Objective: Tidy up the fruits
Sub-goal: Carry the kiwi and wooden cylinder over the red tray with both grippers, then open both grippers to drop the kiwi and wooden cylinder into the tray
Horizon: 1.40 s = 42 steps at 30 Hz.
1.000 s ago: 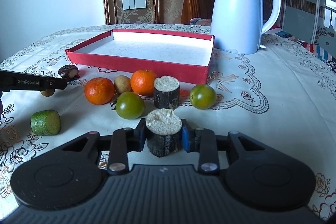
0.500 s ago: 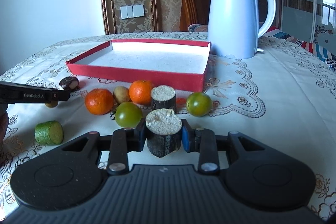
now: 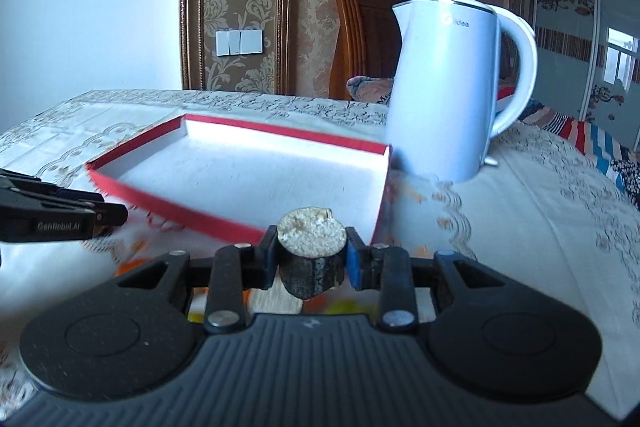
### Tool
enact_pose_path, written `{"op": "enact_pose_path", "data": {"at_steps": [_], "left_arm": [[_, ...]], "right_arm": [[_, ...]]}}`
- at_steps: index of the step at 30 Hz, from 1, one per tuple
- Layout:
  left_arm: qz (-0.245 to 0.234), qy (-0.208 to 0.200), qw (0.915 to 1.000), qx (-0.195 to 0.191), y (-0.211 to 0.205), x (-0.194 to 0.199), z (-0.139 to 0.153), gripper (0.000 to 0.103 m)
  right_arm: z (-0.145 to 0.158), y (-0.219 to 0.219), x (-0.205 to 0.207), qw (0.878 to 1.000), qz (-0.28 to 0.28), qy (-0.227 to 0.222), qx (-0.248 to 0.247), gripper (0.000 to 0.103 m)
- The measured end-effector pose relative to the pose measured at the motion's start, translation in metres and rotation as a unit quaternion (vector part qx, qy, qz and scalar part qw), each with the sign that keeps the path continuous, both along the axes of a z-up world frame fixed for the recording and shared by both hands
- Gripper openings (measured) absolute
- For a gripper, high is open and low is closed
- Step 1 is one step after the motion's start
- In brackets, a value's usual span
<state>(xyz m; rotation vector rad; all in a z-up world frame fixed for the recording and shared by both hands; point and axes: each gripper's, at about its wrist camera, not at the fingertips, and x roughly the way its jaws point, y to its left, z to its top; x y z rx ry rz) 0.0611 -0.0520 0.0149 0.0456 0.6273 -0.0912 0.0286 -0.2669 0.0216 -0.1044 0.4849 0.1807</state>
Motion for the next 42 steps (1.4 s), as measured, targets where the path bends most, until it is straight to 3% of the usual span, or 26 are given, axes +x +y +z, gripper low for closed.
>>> {"op": "enact_pose_path", "data": {"at_steps": [12, 20, 24, 29, 42], "left_arm": [[0.006, 0.013, 0.9997, -0.021, -0.005, 0.051, 0.011, 0.028], [0.013, 0.008, 0.9999, 0.0, -0.018, 0.085, 0.01, 0.028], [0.024, 0.016, 0.9995, 0.01, -0.022, 0.109, 0.005, 0.028], [0.031, 0.058, 0.9977, -0.016, -0.007, 0.123, -0.009, 0.028], [0.055, 0.032, 0.9979, 0.009, -0.009, 0.129, -0.016, 0.028]], "right_arm": [[-0.01, 0.012, 0.091, 0.999, -0.034, 0.036, -0.005, 0.031], [-0.021, 0.009, 0.129, 0.996, -0.051, 0.067, 0.005, 0.031], [-0.025, 0.011, 0.143, 0.995, -0.051, 0.083, 0.006, 0.031], [-0.024, 0.006, 0.15, 0.994, -0.049, 0.093, 0.02, 0.031], [-0.027, 0.014, 0.159, 0.992, -0.054, 0.118, 0.008, 0.031]]}}
